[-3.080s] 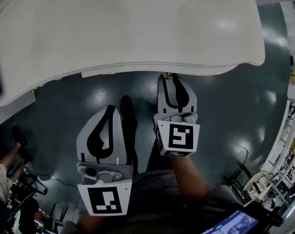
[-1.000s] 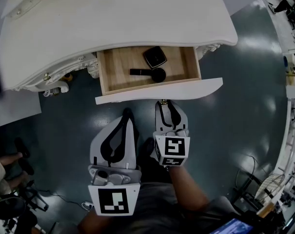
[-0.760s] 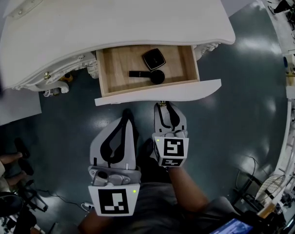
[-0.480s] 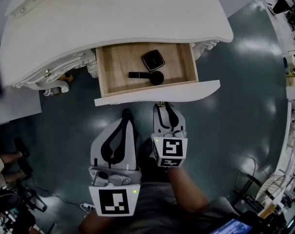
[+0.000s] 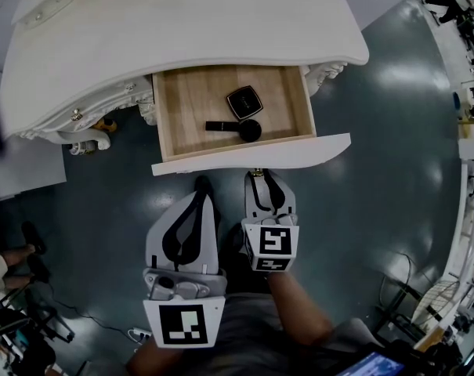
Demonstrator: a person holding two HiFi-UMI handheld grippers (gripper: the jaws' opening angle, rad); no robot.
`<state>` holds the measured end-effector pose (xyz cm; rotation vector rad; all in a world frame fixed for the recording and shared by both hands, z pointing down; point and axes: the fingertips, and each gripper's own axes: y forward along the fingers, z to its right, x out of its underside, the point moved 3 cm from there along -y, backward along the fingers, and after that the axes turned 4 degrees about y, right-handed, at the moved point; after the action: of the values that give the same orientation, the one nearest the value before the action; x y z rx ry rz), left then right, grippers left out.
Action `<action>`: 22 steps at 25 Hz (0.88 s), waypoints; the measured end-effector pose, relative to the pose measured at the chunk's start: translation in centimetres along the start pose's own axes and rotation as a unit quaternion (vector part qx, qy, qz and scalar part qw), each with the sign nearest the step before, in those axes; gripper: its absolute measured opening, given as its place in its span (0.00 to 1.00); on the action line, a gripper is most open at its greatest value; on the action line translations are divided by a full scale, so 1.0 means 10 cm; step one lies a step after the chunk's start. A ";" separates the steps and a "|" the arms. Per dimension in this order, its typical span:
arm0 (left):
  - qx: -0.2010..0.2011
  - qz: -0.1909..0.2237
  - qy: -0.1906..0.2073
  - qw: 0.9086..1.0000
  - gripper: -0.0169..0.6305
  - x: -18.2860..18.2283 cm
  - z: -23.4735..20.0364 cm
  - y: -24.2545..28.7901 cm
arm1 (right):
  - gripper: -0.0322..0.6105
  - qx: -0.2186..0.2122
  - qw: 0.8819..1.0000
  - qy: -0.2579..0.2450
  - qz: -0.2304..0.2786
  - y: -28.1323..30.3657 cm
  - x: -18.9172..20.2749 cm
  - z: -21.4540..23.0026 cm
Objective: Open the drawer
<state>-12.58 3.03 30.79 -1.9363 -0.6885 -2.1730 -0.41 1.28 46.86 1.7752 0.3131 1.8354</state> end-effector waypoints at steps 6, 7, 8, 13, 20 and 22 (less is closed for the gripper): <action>0.000 0.003 0.001 1.000 0.05 0.00 0.05 -0.05 | 0.24 0.001 1.000 0.001 0.000 -0.07 0.06 0.00; 0.001 0.004 0.002 1.000 0.05 0.00 0.06 -0.06 | 0.24 0.000 1.000 0.001 0.000 -0.08 0.07 -0.01; 0.001 0.004 0.002 1.000 0.05 0.00 0.06 -0.07 | 0.24 0.000 1.000 0.001 0.000 -0.08 0.08 -0.01; -0.002 0.008 0.003 1.000 0.05 -0.01 0.09 -0.14 | 0.24 0.000 1.000 0.001 0.003 -0.10 0.09 -0.02; -0.005 0.010 0.014 1.000 0.05 -0.07 0.10 -0.20 | 0.25 -0.004 1.000 0.006 -0.001 -0.15 0.05 -0.01; -0.007 0.015 0.014 1.000 0.05 -0.14 0.13 -0.24 | 0.25 -0.007 1.000 0.002 0.001 -0.24 0.01 -0.03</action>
<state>-12.16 5.43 28.96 -1.9068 -0.6382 -2.1889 -0.11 3.36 45.60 1.7630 0.2979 1.8386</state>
